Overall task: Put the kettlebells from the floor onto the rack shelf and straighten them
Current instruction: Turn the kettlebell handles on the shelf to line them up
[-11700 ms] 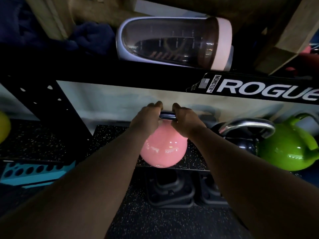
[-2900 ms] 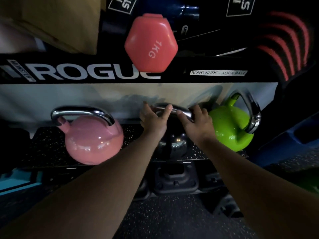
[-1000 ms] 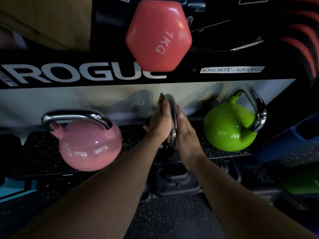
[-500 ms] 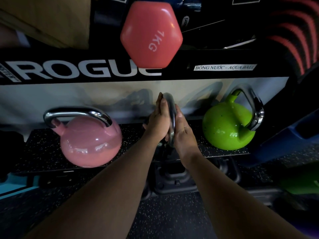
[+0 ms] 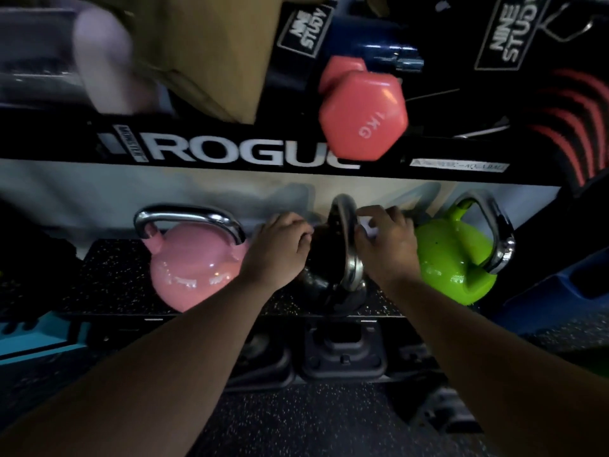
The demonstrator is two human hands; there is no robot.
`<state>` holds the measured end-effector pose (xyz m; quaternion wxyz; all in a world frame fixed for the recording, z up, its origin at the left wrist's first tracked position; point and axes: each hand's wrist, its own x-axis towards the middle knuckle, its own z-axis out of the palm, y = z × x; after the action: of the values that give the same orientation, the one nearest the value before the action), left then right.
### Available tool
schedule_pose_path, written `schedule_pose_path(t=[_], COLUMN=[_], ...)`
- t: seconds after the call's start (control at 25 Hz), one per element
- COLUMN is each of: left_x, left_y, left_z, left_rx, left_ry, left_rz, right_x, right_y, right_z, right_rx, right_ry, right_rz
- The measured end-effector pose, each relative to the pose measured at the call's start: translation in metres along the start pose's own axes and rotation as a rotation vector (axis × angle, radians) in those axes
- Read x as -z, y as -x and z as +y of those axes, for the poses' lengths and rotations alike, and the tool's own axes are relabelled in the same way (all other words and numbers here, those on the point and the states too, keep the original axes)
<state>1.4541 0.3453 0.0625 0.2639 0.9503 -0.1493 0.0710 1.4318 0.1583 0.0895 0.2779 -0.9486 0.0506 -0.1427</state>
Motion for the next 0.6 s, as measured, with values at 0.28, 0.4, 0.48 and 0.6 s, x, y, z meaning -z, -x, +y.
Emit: schedule_pose_path(t=[0.28, 0.4, 0.48, 0.6], left_x=[0.076, 0.102, 0.112, 0.115], left_y=[0.045, 0.06, 0.065, 0.06], left_z=[-0.067, -0.101, -0.118, -0.131], left_rx=[-0.073, 0.086, 0.362, 0.711], left_ry=[-0.215, -0.248, -0.097, 0.307], left_rz=[0.108, 0.222, 0.324, 0.233], right_x=[-0.04, -0.076, -0.098, -0.121], right_y=[-0.006, -0.001, 0.0, 0.003], right_z=[-0.113, -0.156, -0.178, -0.196], right_rx=[0.273, 0.297, 0.28, 0.21], right_ry=[0.155, 0.117, 0.128, 0.139], right_rz=[-0.21, -0.293, -0.344, -0.402])
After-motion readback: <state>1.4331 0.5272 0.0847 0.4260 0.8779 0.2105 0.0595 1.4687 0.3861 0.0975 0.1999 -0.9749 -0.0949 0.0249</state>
